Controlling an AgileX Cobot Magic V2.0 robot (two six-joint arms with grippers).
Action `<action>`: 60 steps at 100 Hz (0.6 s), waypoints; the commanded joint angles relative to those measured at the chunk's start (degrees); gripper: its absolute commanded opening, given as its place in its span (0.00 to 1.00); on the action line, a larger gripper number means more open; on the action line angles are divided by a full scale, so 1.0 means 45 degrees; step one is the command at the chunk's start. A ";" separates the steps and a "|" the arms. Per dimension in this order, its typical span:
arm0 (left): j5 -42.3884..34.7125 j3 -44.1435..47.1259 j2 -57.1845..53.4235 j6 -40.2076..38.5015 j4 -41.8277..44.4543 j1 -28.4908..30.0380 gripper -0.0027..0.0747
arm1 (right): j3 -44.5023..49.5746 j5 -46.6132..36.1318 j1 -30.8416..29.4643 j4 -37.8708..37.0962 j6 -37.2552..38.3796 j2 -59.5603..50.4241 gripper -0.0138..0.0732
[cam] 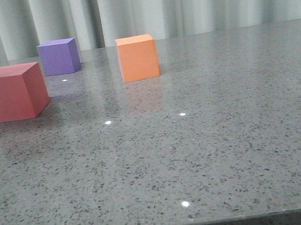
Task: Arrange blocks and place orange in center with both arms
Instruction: 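Lower the open left gripper over the orange cube and grasp it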
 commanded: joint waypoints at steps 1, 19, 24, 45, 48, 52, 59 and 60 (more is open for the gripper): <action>-0.0786 -0.1572 0.0985 -0.1734 0.1893 -0.1124 0.80 | -0.0343 -0.0992 -0.0046 -0.0293 -0.0154 0.0010 0.08; 0.0293 -0.4935 0.3699 -0.2884 0.3970 -0.2897 0.80 | -0.0343 -0.0992 -0.0046 -0.0293 -0.0154 0.0010 0.08; 0.0715 -0.5860 0.4545 -0.3093 0.4185 -0.3159 0.80 | -0.0343 -0.0992 -0.0046 -0.0293 -0.0154 0.0010 0.08; 0.2449 -0.9053 0.7147 -0.3931 0.5336 -0.3748 0.80 | -0.0343 -0.0992 -0.0046 -0.0293 -0.0154 0.0010 0.08; 0.2649 -0.9384 0.7477 -0.4170 0.5514 -0.3776 0.80 | -0.0343 -0.0992 -0.0046 -0.0293 -0.0154 0.0010 0.08; 0.2877 -0.9648 0.7756 -0.4325 0.5697 -0.3805 0.80 | -0.0343 -0.0992 -0.0046 -0.0293 -0.0154 0.0010 0.08; 0.3119 -0.9967 0.8162 -0.4636 0.5909 -0.3826 0.80 | -0.0343 -0.0992 -0.0046 -0.0293 -0.0154 0.0010 0.08; 0.3160 -1.0003 0.8216 -0.4755 0.5914 -0.3826 0.80 | -0.0343 -0.0992 -0.0046 -0.0293 -0.0154 0.0010 0.08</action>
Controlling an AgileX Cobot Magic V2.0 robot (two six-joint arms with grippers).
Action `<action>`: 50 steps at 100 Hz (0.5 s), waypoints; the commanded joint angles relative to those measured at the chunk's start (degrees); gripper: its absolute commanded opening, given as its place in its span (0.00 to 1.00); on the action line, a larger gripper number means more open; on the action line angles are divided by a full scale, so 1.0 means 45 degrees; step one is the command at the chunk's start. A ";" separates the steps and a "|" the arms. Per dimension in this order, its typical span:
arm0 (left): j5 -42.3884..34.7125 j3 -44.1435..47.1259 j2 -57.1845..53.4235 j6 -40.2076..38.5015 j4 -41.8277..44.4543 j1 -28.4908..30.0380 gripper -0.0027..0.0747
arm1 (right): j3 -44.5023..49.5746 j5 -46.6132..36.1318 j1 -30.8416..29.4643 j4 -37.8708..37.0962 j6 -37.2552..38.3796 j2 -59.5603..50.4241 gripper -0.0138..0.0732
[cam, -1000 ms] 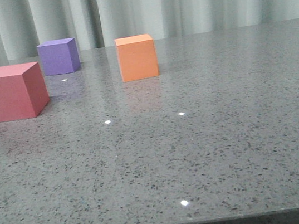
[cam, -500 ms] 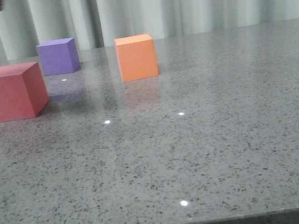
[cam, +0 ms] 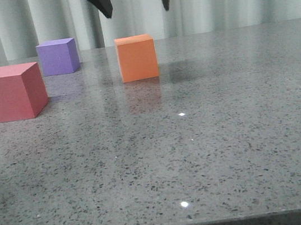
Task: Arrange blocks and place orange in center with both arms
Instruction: 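Lower the open left gripper over the orange cube and grasp it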
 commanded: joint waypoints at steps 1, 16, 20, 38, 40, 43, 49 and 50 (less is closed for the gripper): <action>0.0040 -0.0808 -0.0285 -0.0700 0.0765 -0.0097 0.80 | -0.0343 -0.0992 -0.0046 -0.0293 -0.0133 0.0010 0.08; 0.0168 -0.0810 -0.0122 -0.2067 0.1780 -0.0097 0.80 | -0.0343 -0.0992 -0.0046 -0.0293 -0.0133 0.0010 0.08; 0.0136 -0.0810 -0.0122 -0.2285 0.2030 -0.0097 0.80 | -0.0343 -0.0992 -0.0046 -0.0293 -0.0133 0.0010 0.08; -0.0276 -0.0810 -0.0011 -0.2389 0.2086 -0.0071 0.80 | -0.0343 -0.0992 -0.0046 -0.0293 -0.0133 0.0010 0.08; -0.0306 -0.0810 0.0012 -0.2389 0.2064 -0.0071 0.80 | -0.0343 -0.0992 -0.0046 -0.0293 -0.0133 0.0010 0.08; -0.0337 -0.0810 0.0044 -0.2399 0.2064 -0.0047 0.80 | -0.0343 -0.0992 -0.0046 -0.0293 -0.0133 0.0010 0.08; -0.0337 -0.0810 0.0103 -0.2686 0.2064 -0.0001 0.80 | -0.0343 -0.0992 -0.0046 -0.0293 -0.0133 0.0010 0.08; -0.0337 -0.0810 0.0138 -0.2720 0.2064 -0.0001 0.80 | -0.0343 -0.0992 -0.0046 -0.0293 -0.0133 0.0010 0.08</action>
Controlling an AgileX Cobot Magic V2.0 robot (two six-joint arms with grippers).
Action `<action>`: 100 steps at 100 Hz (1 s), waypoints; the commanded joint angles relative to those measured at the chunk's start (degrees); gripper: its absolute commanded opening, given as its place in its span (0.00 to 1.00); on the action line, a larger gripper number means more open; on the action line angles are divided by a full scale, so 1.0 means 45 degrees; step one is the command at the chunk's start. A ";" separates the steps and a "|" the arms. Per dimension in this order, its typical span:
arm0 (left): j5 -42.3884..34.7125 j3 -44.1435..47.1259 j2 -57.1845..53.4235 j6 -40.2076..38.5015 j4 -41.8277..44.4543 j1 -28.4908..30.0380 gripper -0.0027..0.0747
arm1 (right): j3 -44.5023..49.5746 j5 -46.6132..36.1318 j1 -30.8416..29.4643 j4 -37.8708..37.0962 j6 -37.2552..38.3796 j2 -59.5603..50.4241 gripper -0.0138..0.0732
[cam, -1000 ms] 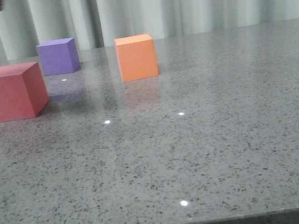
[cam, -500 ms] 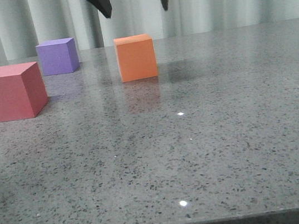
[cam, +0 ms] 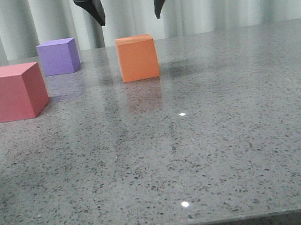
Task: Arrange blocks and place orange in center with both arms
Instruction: 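Lower the open left gripper over the orange cube and grasp it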
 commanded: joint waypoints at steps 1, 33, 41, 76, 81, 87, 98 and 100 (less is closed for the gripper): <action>-0.0546 -0.0430 -0.0480 -0.0460 0.0476 0.0003 0.80 | -0.0343 -0.0992 -0.0046 -0.0293 -0.0133 0.0010 0.08; -0.0850 -0.0430 0.0022 -0.0745 0.0494 0.0420 0.80 | -0.0343 -0.0992 -0.0046 -0.0293 -0.0133 0.0010 0.08; -0.0962 -0.0430 0.0148 -0.0745 0.0518 0.0447 0.80 | -0.0343 -0.0992 -0.0046 -0.0293 -0.0133 0.0010 0.08; -0.1623 -0.0430 0.0674 -0.0745 0.0439 0.0491 0.80 | -0.0343 -0.0992 -0.0046 -0.0293 -0.0133 0.0010 0.08; -0.1569 -0.0430 0.0758 -0.0745 0.0285 0.0491 0.80 | -0.0343 -0.0992 -0.0046 -0.0293 -0.0133 0.0010 0.08; -0.1475 -0.0430 0.0836 -0.0745 0.0127 0.0491 0.76 | -0.0343 -0.0992 -0.0046 -0.0293 -0.0133 0.0010 0.08; -0.1228 -0.0430 0.0919 -0.0745 0.0127 0.0491 0.66 | -0.0343 -0.0992 -0.0046 -0.0293 -0.0133 0.0010 0.08; -0.1169 -0.0430 0.0919 -0.0745 0.0127 0.0491 0.63 | -0.0343 -0.0992 -0.0046 -0.0293 -0.0133 0.0010 0.08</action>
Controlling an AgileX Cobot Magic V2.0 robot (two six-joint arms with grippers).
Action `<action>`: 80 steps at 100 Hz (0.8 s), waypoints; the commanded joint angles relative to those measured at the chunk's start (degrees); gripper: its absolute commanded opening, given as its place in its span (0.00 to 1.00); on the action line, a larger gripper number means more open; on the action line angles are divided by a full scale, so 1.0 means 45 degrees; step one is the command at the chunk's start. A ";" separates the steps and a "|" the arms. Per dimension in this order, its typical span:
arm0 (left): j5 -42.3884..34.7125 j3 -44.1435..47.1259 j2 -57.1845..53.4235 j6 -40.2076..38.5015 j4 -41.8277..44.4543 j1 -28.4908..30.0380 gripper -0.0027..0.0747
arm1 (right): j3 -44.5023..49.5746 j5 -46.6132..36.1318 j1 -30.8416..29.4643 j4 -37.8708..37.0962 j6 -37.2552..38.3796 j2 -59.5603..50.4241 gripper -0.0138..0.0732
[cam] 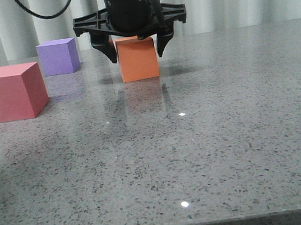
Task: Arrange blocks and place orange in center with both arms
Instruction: 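Lower the open left gripper over the orange cube and grasp it, then lift the orange cube and carry it toward the purple cube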
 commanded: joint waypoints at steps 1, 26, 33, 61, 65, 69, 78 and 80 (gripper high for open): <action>-0.0078 -0.0427 -0.0778 -0.0167 0.0294 -0.0007 0.61 | -0.0343 -0.0986 -0.0046 -0.0293 -0.0133 0.0010 0.08; 0.0739 -0.0594 -0.1081 0.0518 0.0064 -0.0030 0.39 | -0.0343 -0.0986 -0.0046 -0.0293 -0.0133 0.0010 0.08; 0.0879 -0.0705 -0.1379 0.1171 -0.0196 -0.0032 0.40 | -0.0343 -0.0986 -0.0046 -0.0293 -0.0133 0.0010 0.08; 0.1517 -0.0645 -0.3159 0.3466 -0.0378 0.0514 0.40 | -0.0343 -0.0986 -0.0046 -0.0293 -0.0133 0.0010 0.08; 0.1598 -0.0624 -0.3394 0.3643 -0.0378 0.0700 0.40 | -0.0343 -0.0986 -0.0046 -0.0293 -0.0133 0.0010 0.08; 0.1657 -0.0558 -0.3634 0.3771 -0.0378 0.0862 0.40 | -0.0343 -0.0986 -0.0046 -0.0293 -0.0133 0.0010 0.08; 0.1334 -0.0176 -0.4159 0.4400 -0.0729 0.1322 0.40 | -0.0343 -0.0986 -0.0046 -0.0293 -0.0133 0.0010 0.08; 0.1226 -0.0036 -0.4295 0.4605 -0.0837 0.1443 0.40 | -0.0343 -0.0986 -0.0046 -0.0293 -0.0133 0.0010 0.08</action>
